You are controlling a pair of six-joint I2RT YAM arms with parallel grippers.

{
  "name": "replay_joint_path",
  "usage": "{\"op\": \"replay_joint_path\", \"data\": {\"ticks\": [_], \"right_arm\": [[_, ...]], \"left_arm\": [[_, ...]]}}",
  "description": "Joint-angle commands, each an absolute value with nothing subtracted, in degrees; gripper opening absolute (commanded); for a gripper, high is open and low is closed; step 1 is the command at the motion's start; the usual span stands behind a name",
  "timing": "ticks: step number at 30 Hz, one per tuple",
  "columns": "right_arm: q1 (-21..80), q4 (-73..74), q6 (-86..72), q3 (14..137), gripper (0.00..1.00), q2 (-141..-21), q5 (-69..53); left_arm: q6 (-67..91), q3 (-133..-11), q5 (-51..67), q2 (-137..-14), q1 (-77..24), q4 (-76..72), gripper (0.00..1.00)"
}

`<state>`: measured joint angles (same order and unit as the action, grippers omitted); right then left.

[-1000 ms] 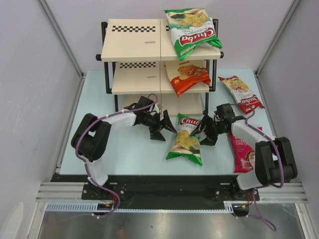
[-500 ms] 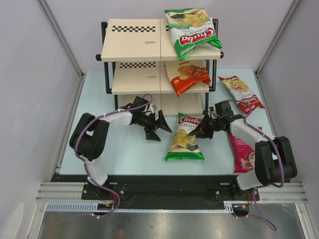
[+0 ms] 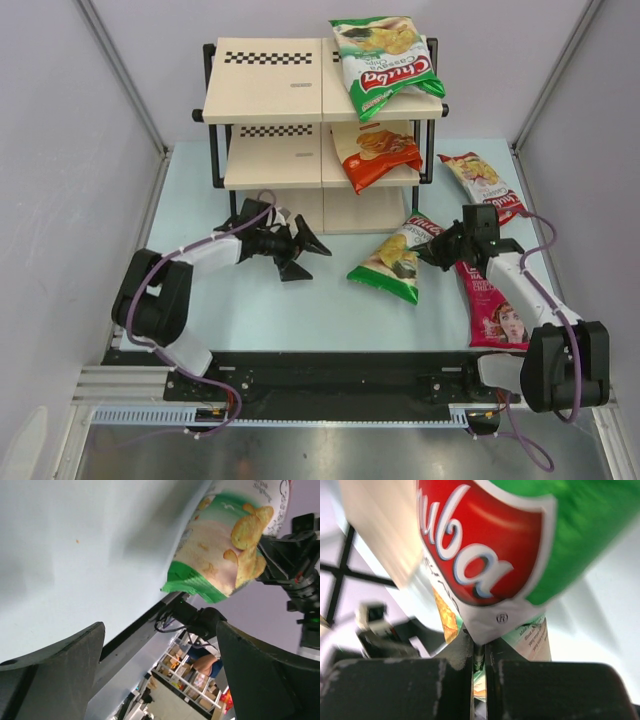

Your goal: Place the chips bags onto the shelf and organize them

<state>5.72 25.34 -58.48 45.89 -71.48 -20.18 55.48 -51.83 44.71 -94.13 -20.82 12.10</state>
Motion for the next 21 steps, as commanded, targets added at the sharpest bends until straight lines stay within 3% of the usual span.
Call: {"op": "replay_joint_path", "data": {"ticks": [1, 9, 18, 21], "right_arm": [[7.6, 23.0, -77.0, 43.3, 0.00, -68.8, -7.8], [18.4, 21.4, -94.0, 40.7, 0.00, -72.0, 2.2], [20.0, 16.7, -99.3, 40.8, 0.00, -75.5, -3.1], [20.2, 17.2, -99.6, 40.7, 0.00, -76.1, -4.8]], "left_arm": [[64.0, -47.0, 46.3, -87.9, -21.1, 6.3, 0.99], [77.3, -40.3, 45.2, -89.0, -26.4, -9.8, 1.00], [88.5, -36.0, 40.5, -95.6, -32.1, -24.3, 1.00], [86.2, -37.1, 38.7, -97.6, -32.2, -22.1, 1.00]]}}
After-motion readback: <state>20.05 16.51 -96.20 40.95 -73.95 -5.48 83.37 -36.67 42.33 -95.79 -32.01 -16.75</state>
